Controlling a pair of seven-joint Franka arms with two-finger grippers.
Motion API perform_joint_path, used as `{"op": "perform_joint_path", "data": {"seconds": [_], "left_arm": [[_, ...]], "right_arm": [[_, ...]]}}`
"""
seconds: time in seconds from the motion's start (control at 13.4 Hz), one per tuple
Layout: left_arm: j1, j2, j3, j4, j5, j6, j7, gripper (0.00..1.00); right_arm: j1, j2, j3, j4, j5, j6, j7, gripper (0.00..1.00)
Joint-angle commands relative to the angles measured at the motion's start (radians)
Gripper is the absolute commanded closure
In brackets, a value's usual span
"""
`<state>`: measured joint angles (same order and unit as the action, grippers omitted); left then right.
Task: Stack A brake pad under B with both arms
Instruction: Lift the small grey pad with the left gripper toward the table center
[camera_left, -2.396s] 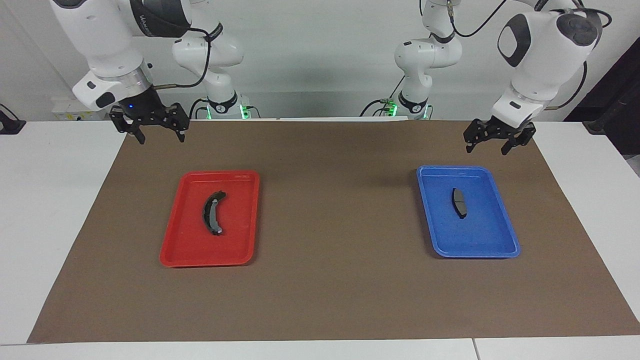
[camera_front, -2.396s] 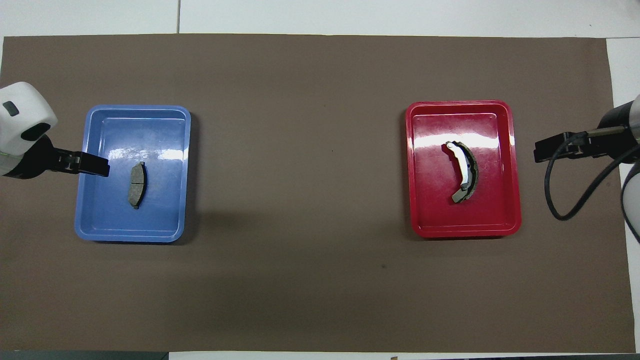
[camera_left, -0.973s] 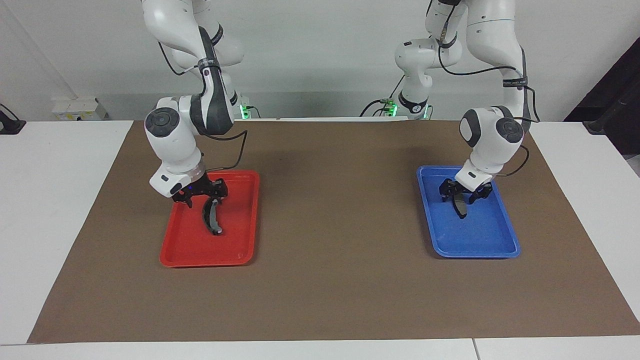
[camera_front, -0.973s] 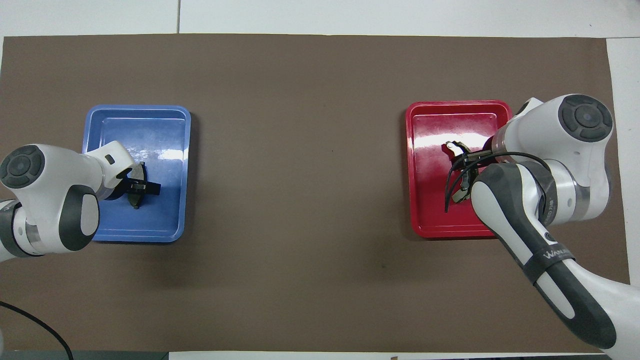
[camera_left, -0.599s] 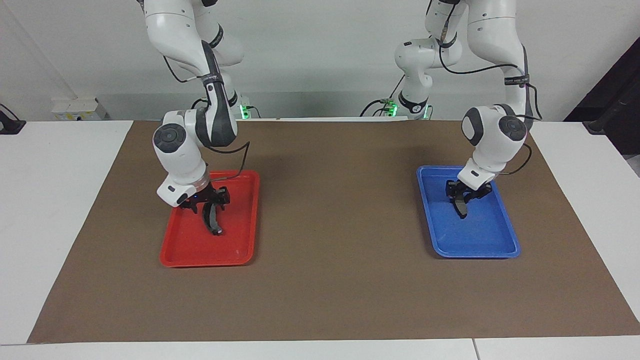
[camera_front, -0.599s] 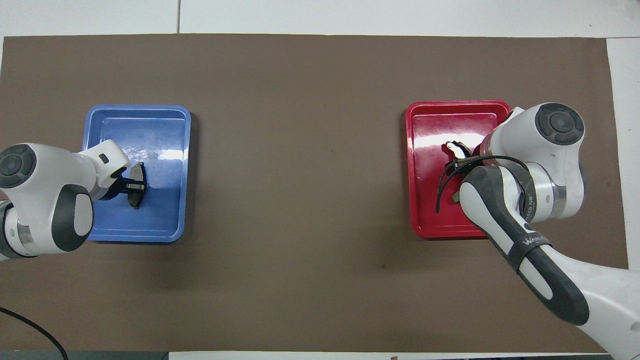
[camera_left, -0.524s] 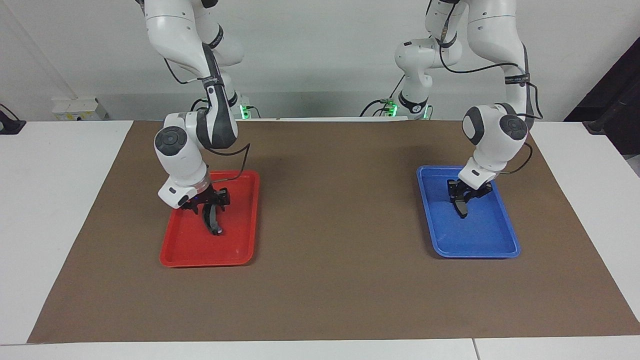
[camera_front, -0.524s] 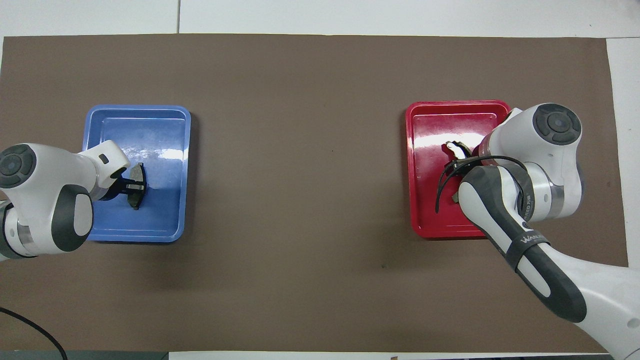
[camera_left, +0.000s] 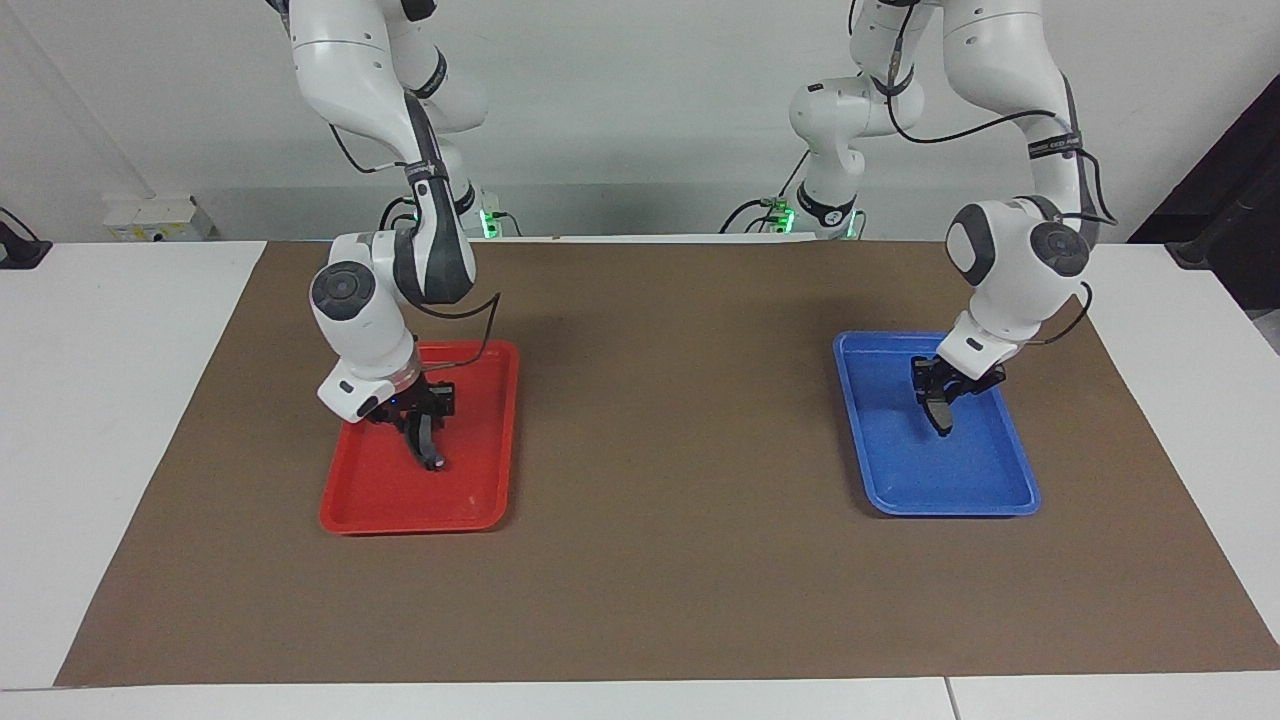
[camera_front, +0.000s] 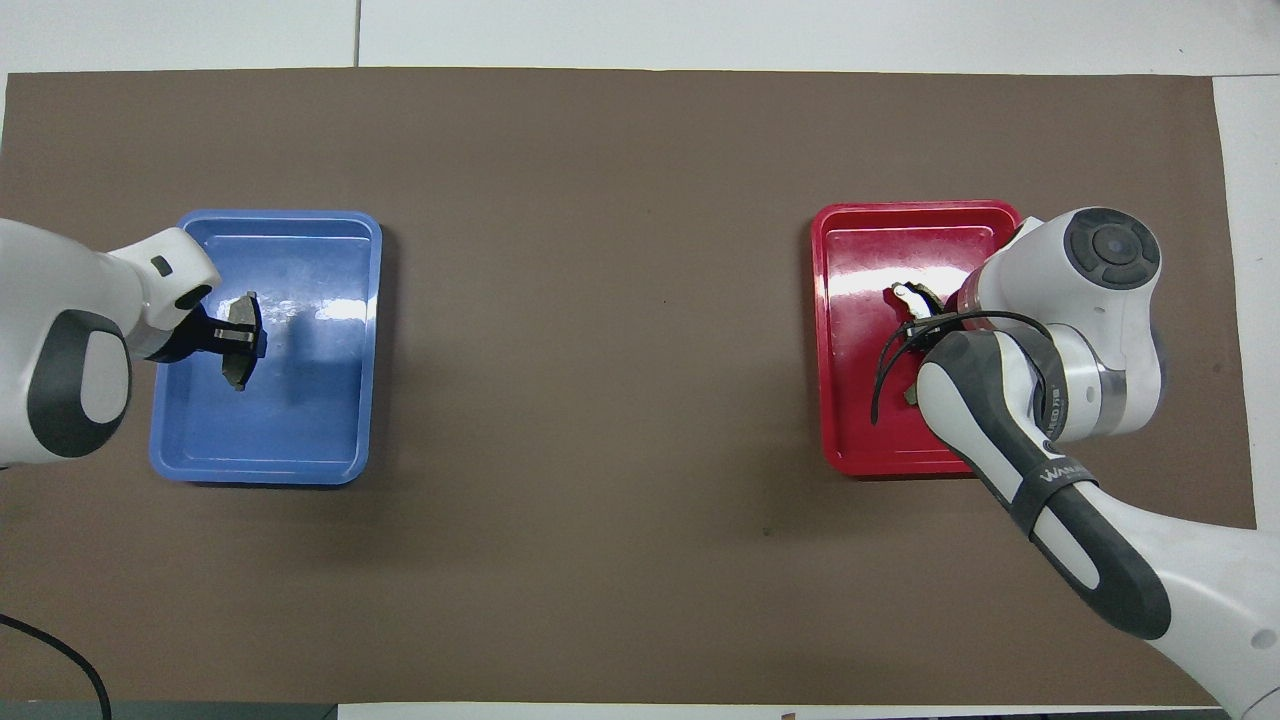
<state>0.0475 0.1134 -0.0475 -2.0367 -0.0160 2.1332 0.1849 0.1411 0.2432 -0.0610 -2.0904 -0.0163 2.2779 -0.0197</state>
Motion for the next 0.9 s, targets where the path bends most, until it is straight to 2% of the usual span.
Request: {"op": "perform_joint_path", "data": {"seconds": [0.0, 0.15, 0.37, 0.45, 0.75, 0.82], "left_arm": [[-0.008, 0.002, -0.012, 0.171, -0.065, -0.169, -0.033, 0.99], [-0.029, 0.000, -0.076, 0.248, -0.068, -0.234, -0.176, 0.99], [-0.118, 0.003, -0.185, 0.277, -0.007, -0.211, -0.506, 0.99], [-0.129, 0.000, -0.231, 0.279, 0.005, -0.202, -0.563, 0.99], [-0.146, 0.015, -0.406, 0.312, 0.042, -0.182, -0.764, 0.99], [-0.146, 0.043, -0.463, 0.313, 0.051, -0.142, -0.816, 0.99]], "right_arm": [[-0.012, -0.007, 0.006, -0.007, 0.016, 0.008, -0.037, 0.51], [-0.012, -0.007, 0.004, -0.007, 0.016, 0.008, -0.049, 0.65], [-0.014, -0.007, 0.006, -0.002, 0.016, -0.003, -0.060, 0.94], [-0.014, -0.009, 0.006, 0.006, 0.015, -0.009, -0.059, 1.00], [-0.011, -0.019, 0.006, 0.113, 0.015, -0.139, -0.063, 1.00], [-0.011, -0.019, 0.007, 0.136, 0.016, -0.161, -0.066, 1.00]]}}
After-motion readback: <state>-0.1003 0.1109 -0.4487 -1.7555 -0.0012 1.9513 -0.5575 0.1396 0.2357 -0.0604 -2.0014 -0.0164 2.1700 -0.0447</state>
